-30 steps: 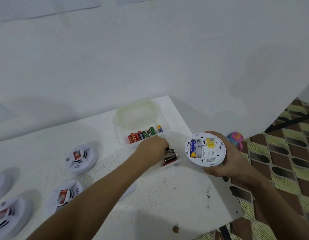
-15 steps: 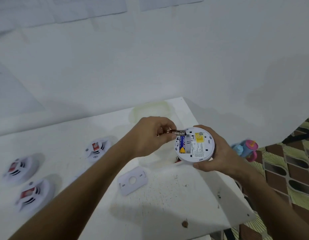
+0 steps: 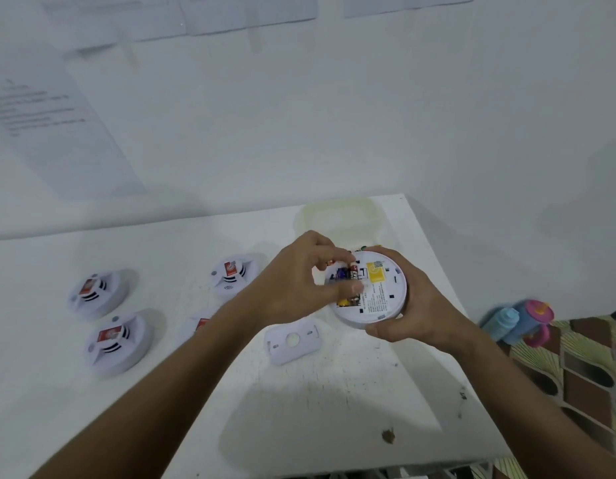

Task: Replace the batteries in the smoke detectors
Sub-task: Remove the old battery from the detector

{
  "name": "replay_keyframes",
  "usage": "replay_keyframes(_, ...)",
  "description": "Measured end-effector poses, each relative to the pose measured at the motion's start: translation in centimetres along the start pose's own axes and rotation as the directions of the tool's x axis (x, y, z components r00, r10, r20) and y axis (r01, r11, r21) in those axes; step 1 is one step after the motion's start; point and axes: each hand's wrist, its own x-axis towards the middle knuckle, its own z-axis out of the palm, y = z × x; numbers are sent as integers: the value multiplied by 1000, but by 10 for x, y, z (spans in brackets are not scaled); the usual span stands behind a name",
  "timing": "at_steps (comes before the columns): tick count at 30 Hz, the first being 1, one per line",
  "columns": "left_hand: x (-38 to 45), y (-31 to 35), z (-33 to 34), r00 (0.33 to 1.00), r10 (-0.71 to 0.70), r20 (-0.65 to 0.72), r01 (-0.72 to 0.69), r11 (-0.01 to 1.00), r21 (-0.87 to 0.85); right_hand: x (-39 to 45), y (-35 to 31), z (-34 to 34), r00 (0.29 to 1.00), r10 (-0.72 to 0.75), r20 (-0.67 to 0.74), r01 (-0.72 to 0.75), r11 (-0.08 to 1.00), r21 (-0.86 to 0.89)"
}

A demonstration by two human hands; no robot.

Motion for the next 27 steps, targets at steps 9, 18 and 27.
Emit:
replay_keyframes(9,-20,-12,-13,996,40,74,-24,978,-208,14,-5,7,999,9,44,-8,1000,-18)
replay_keyframes(18,-31,-24,-21,998,38,54,-32,994,-106,26,-4,23,997,1,78,0,1000,-3)
replay_keyframes(27,-45,-48,-12,994,-107,9,107,984,-146,27,0,19,996,27,82,-25,999,-23)
